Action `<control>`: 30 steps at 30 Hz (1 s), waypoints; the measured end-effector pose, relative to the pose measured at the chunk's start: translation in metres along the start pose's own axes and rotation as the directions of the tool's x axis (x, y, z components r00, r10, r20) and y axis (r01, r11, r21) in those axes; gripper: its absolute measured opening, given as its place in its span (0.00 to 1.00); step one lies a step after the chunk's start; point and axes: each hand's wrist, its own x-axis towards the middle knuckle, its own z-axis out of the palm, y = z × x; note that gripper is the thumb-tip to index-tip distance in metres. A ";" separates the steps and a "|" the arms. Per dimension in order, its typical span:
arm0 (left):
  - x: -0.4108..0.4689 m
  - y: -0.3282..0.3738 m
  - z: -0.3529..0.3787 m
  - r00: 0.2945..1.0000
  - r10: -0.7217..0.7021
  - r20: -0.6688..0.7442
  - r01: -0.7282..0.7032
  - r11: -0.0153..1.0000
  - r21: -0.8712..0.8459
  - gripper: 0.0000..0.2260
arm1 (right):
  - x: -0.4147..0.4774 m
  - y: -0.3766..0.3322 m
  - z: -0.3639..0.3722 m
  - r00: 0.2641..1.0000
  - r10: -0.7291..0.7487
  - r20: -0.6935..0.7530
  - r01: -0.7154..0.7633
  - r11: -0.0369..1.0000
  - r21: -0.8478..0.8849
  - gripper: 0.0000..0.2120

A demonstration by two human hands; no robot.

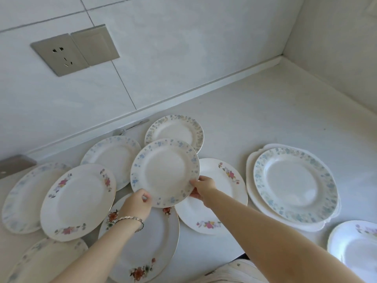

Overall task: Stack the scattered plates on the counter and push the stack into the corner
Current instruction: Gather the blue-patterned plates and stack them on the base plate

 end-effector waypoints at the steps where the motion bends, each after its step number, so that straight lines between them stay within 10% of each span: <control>1: 0.001 0.001 0.000 1.000 0.004 0.005 -0.004 1.000 -0.002 0.13 | -0.003 -0.002 -0.004 0.999 -0.032 -0.008 0.032 0.999 -0.009 0.13; 14: -0.014 0.068 0.052 0.979 0.180 0.094 -0.173 0.982 -0.072 0.09 | -0.095 -0.018 -0.216 0.894 -0.315 -0.318 0.358 0.930 0.085 0.09; 30: -0.028 0.112 0.087 0.954 0.222 0.202 -0.232 0.972 0.025 0.10 | -0.095 0.010 -0.314 0.839 -0.135 -0.528 0.291 0.930 0.225 0.11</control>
